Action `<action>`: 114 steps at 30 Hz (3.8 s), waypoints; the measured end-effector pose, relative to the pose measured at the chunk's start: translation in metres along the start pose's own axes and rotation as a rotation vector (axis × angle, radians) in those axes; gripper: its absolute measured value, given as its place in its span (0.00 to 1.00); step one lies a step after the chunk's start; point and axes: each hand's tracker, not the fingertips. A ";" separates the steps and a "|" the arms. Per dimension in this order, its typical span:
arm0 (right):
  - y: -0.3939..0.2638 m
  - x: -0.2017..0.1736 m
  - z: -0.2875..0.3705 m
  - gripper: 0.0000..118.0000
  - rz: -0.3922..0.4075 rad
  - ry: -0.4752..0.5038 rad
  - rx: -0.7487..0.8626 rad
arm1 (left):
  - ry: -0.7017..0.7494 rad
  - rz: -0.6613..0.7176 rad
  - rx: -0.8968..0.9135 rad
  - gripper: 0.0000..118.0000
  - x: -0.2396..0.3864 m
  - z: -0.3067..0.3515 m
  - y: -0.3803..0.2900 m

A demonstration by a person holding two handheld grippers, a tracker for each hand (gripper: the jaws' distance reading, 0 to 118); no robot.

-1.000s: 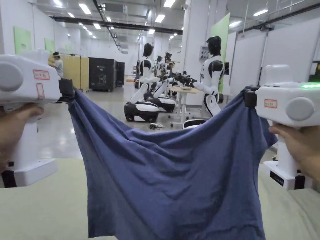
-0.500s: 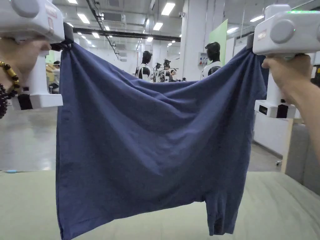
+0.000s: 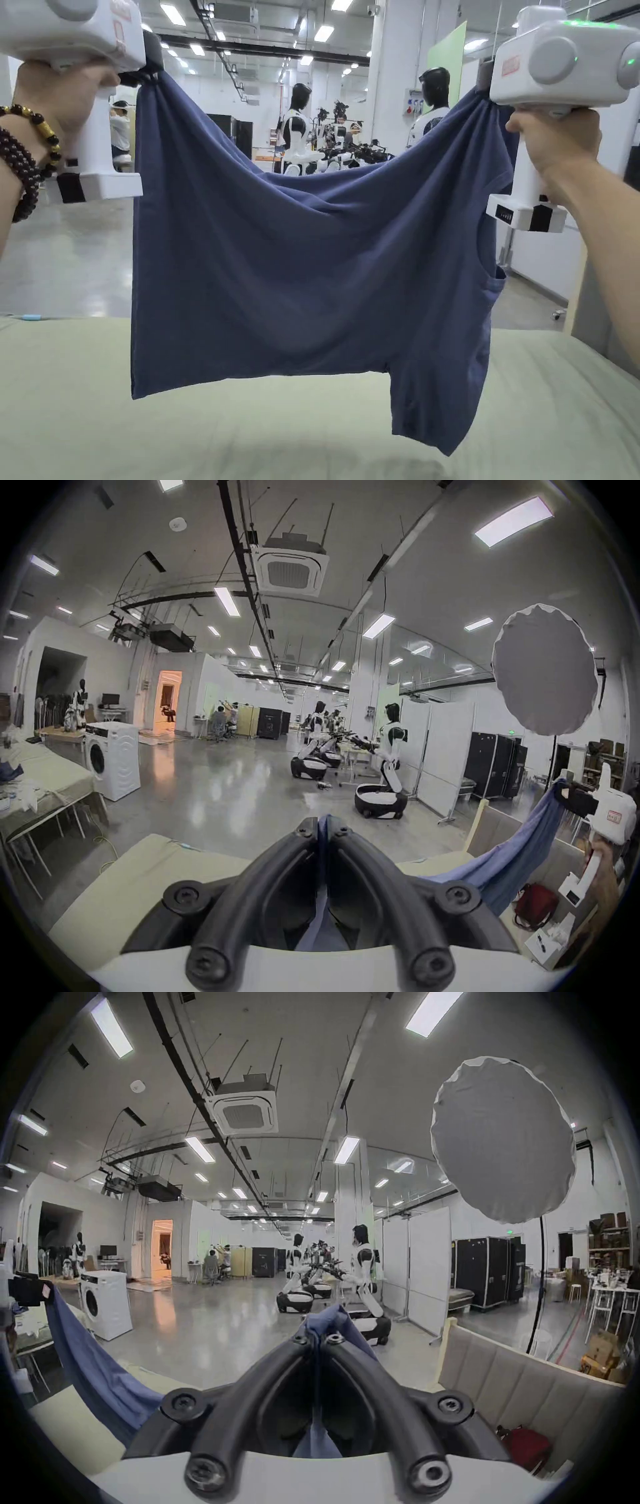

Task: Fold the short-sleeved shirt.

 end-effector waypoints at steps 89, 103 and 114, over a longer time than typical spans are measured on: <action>-0.398 0.068 0.539 0.02 -0.247 0.207 -0.648 | 0.061 0.149 -0.556 0.99 -0.145 0.409 -0.480; -0.413 0.068 0.526 0.02 -0.272 0.176 -0.706 | 0.046 0.004 -0.586 0.02 -0.133 0.352 -0.520; -0.417 0.077 0.478 0.70 -0.170 0.070 -0.777 | 0.005 0.045 -0.596 0.02 -0.126 0.362 -0.515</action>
